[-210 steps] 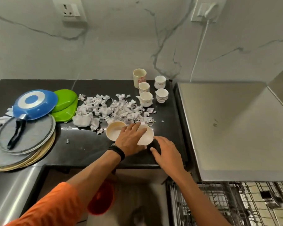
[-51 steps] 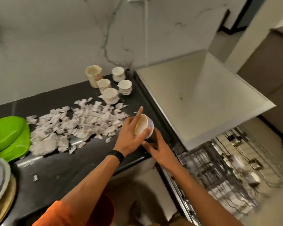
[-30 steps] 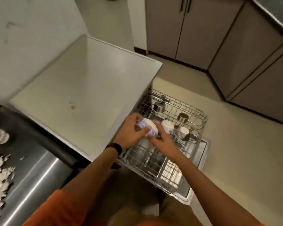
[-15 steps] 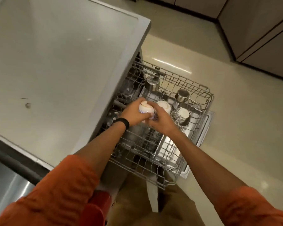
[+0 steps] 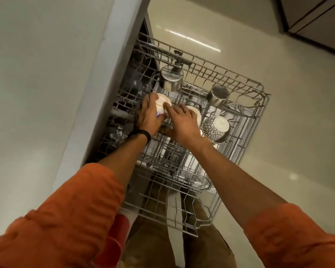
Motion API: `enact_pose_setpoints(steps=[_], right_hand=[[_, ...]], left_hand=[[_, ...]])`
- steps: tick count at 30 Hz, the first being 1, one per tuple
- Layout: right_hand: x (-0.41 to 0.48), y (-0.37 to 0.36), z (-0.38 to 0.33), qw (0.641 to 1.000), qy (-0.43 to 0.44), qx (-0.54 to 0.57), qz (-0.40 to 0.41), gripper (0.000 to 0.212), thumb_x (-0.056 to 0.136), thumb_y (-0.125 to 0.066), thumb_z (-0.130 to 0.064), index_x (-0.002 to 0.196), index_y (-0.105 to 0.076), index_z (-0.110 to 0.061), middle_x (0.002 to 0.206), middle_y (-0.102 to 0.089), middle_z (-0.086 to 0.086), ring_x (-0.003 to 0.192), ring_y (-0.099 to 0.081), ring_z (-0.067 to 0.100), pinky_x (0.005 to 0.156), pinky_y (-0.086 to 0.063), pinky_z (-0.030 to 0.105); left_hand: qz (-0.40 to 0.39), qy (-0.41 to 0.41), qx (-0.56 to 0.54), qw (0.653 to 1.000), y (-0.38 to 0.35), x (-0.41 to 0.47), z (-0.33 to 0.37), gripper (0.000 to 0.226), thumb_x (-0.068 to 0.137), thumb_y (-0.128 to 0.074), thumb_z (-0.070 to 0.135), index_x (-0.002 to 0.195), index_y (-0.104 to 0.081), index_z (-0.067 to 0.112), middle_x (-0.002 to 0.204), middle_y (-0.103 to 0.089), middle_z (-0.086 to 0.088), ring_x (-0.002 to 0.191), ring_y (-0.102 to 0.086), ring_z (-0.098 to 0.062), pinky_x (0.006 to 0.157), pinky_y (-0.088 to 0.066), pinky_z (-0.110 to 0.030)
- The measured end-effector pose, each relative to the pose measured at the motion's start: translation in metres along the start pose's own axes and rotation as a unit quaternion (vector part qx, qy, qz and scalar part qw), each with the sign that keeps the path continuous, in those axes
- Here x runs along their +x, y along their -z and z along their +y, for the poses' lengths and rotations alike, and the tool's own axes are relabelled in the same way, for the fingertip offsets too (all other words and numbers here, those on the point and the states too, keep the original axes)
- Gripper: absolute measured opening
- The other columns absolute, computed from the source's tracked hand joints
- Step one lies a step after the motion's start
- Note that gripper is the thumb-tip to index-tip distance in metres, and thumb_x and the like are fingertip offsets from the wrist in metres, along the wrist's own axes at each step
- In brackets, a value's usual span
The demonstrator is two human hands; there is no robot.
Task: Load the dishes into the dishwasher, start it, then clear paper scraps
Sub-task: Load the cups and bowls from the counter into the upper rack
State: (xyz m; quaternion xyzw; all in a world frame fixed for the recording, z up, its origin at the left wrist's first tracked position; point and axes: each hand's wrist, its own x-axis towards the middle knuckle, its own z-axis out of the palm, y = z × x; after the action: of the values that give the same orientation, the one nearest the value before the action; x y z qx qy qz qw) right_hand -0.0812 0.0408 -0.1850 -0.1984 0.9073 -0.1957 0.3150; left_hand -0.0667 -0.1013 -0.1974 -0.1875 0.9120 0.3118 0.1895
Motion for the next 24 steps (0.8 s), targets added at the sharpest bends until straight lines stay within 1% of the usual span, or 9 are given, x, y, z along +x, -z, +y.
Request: enact_pose_setpoints(steps=[2,5,8,10,12,15,18,21,24], right_hand=[[0.001,-0.004,0.001,1.000,-0.003,-0.007,-0.003,0.090,0.094,-0.065,-0.047,0.163,-0.013,-0.023,0.161,-0.035,0.009,0.155,-0.015,0.037,0.123,-0.012,0.058],[0.005,-0.010,-0.003,1.000,-0.013,-0.019,-0.010,0.091,0.096,-0.061,-0.053,0.163,-0.005,-0.026,0.163,-0.034,0.007,0.156,-0.011,0.036,0.123,-0.004,0.059],[0.009,-0.013,-0.007,0.999,-0.023,-0.028,-0.030,0.093,0.097,-0.058,-0.056,0.163,0.000,-0.026,0.164,-0.031,0.008,0.157,-0.007,0.036,0.123,0.002,0.061],[0.010,-0.012,-0.009,0.999,-0.024,-0.039,-0.023,0.093,0.096,-0.059,-0.055,0.163,-0.002,-0.025,0.164,-0.031,0.009,0.157,-0.007,0.036,0.123,0.004,0.062],[0.010,-0.011,-0.010,0.998,-0.026,-0.046,-0.016,0.092,0.096,-0.061,-0.054,0.163,-0.005,-0.023,0.163,-0.030,0.009,0.156,-0.008,0.036,0.124,0.001,0.062],[0.009,-0.010,-0.011,0.998,-0.029,-0.038,-0.031,0.096,0.095,-0.062,-0.053,0.163,-0.001,-0.023,0.164,-0.029,0.008,0.156,-0.009,0.035,0.123,-0.002,0.064],[0.005,-0.003,-0.011,0.998,-0.027,-0.043,-0.041,0.096,0.095,-0.060,-0.057,0.163,0.000,-0.024,0.164,-0.029,0.008,0.156,-0.010,0.036,0.122,-0.004,0.064],[-0.008,0.012,-0.014,0.998,-0.014,-0.049,-0.022,0.094,0.094,-0.060,-0.058,0.163,-0.006,-0.023,0.163,-0.031,0.009,0.154,-0.018,0.035,0.123,-0.014,0.063],[-0.028,0.027,-0.019,0.998,-0.015,-0.068,-0.011,0.094,0.092,-0.063,-0.057,0.162,-0.012,-0.022,0.163,-0.032,0.008,0.152,-0.024,0.034,0.122,-0.020,0.060]], left_hand=[[0.010,-0.014,0.012,1.000,-0.002,0.002,-0.004,0.055,0.085,-0.078,0.022,0.128,-0.044,0.013,0.138,-0.045,-0.011,0.110,-0.059,-0.038,0.079,-0.053,-0.044],[0.010,-0.015,0.020,1.000,-0.003,0.003,-0.012,0.056,0.085,-0.079,0.028,0.125,-0.041,0.020,0.140,-0.045,-0.009,0.110,-0.060,-0.038,0.078,-0.057,-0.053],[0.002,0.002,0.033,0.999,-0.002,0.003,-0.012,0.056,0.084,-0.076,0.032,0.127,-0.041,0.027,0.150,-0.041,-0.010,0.116,-0.057,-0.043,0.088,-0.054,-0.058],[0.021,0.012,0.056,0.998,0.001,0.001,-0.007,0.049,0.086,-0.074,0.031,0.127,-0.048,0.027,0.158,-0.034,-0.011,0.123,-0.053,-0.045,0.098,-0.048,-0.058],[0.051,0.000,0.078,0.996,0.002,-0.002,-0.006,0.042,0.086,-0.073,0.029,0.125,-0.056,0.024,0.161,-0.033,-0.009,0.133,-0.049,-0.040,0.104,-0.044,-0.056],[0.056,-0.021,0.094,0.994,0.003,-0.010,-0.010,0.046,0.087,-0.073,0.027,0.131,-0.060,0.023,0.157,-0.041,-0.005,0.139,-0.045,-0.031,0.110,-0.038,-0.053],[0.037,-0.023,0.109,0.993,0.010,-0.015,-0.006,0.050,0.091,-0.070,0.030,0.139,-0.056,0.023,0.160,-0.038,-0.005,0.144,-0.039,-0.029,0.114,-0.033,-0.053],[0.010,-0.022,0.128,0.991,0.024,-0.027,0.005,0.054,0.095,-0.065,0.032,0.146,-0.049,0.026,0.166,-0.026,-0.008,0.147,-0.033,-0.032,0.116,-0.032,-0.053],[0.001,-0.026,0.117,0.993,0.034,-0.050,0.014,0.065,0.094,-0.066,0.029,0.153,-0.038,0.028,0.167,-0.022,-0.007,0.144,-0.037,-0.034,0.114,-0.037,-0.054]])
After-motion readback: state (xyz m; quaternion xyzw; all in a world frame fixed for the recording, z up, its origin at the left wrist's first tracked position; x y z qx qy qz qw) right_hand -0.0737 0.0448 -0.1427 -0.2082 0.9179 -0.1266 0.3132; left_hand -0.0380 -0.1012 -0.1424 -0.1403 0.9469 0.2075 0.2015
